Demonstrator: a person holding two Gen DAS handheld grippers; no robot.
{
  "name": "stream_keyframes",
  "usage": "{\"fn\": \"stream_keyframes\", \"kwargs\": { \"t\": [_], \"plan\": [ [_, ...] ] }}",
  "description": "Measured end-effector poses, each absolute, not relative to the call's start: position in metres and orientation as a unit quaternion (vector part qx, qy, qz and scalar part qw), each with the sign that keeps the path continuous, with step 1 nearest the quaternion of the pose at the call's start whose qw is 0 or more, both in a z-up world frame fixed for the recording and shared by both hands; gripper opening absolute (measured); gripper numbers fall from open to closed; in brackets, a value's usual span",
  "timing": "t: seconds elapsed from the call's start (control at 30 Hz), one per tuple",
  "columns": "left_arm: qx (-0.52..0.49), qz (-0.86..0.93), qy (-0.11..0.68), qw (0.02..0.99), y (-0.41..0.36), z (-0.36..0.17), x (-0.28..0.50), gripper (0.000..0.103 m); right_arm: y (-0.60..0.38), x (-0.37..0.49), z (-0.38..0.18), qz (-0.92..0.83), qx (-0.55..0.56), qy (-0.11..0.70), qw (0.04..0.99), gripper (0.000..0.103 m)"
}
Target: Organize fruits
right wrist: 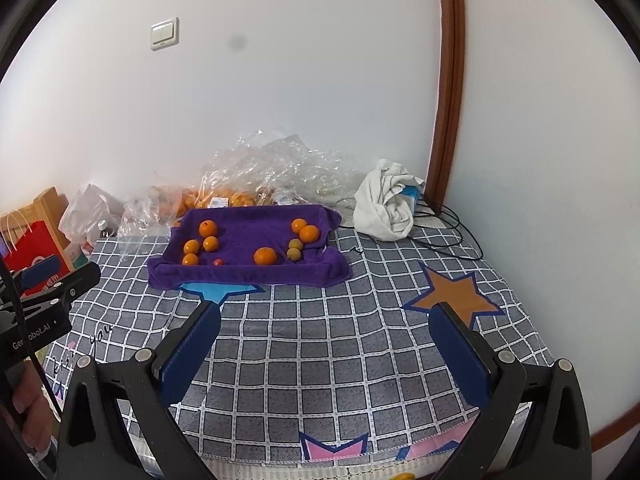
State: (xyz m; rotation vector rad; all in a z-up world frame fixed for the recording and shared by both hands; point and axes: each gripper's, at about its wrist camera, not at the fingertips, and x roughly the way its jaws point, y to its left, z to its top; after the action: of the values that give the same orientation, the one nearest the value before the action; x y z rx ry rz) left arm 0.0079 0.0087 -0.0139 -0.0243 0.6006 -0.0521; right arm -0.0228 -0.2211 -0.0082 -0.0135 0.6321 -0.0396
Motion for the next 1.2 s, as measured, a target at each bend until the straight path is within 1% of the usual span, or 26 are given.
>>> {"fn": "stream_keyframes", "kwargs": {
  "t": [1.2],
  "plan": [
    [-0.014, -0.019, 0.304, 0.953, 0.0146, -0.0216, 0.013, 0.081, -0.2172, -0.0232, -0.0105, -0.012, -0.01, 0.307, 0.951, 0.102]
  ]
}}
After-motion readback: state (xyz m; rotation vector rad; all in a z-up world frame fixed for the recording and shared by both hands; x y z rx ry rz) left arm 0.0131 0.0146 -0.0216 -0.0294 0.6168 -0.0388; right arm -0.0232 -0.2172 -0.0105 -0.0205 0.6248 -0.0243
